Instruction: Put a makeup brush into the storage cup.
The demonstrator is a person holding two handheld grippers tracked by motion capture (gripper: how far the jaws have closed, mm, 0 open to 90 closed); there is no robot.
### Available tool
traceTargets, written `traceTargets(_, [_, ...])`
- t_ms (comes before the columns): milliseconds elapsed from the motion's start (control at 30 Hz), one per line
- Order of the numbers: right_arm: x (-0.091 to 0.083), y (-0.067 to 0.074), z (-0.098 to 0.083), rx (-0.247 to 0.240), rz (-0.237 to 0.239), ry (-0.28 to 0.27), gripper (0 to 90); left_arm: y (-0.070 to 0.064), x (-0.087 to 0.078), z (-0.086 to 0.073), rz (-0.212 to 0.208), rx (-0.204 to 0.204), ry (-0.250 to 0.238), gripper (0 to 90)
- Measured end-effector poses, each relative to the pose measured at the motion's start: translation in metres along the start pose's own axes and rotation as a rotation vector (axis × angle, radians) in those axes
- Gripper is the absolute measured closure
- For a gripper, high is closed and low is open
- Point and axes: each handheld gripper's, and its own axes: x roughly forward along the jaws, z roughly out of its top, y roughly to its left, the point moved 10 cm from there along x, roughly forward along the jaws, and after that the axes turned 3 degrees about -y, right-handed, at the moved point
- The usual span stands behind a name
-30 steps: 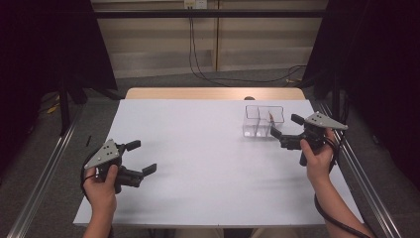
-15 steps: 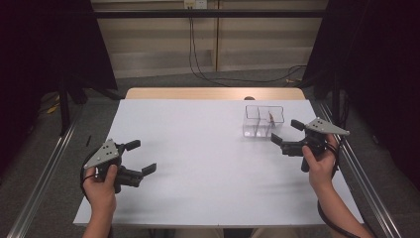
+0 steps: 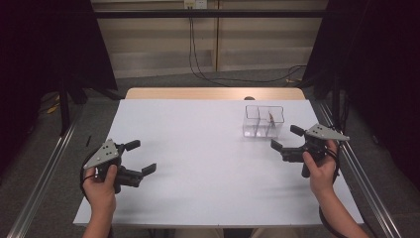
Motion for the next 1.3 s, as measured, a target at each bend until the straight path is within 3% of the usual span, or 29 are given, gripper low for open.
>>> traceTargets(600, [-0.007,0.014,-0.013,-0.025,0.037,0.032,0.7,0.001,-0.001,-0.001,0.006,0.0,-0.001,0.0])
traceTargets(1300, [-0.017,0.019,-0.029,-0.038,0.059,0.076,0.7,0.0,-0.002,-0.002,0.003,-0.006,0.001,0.0])
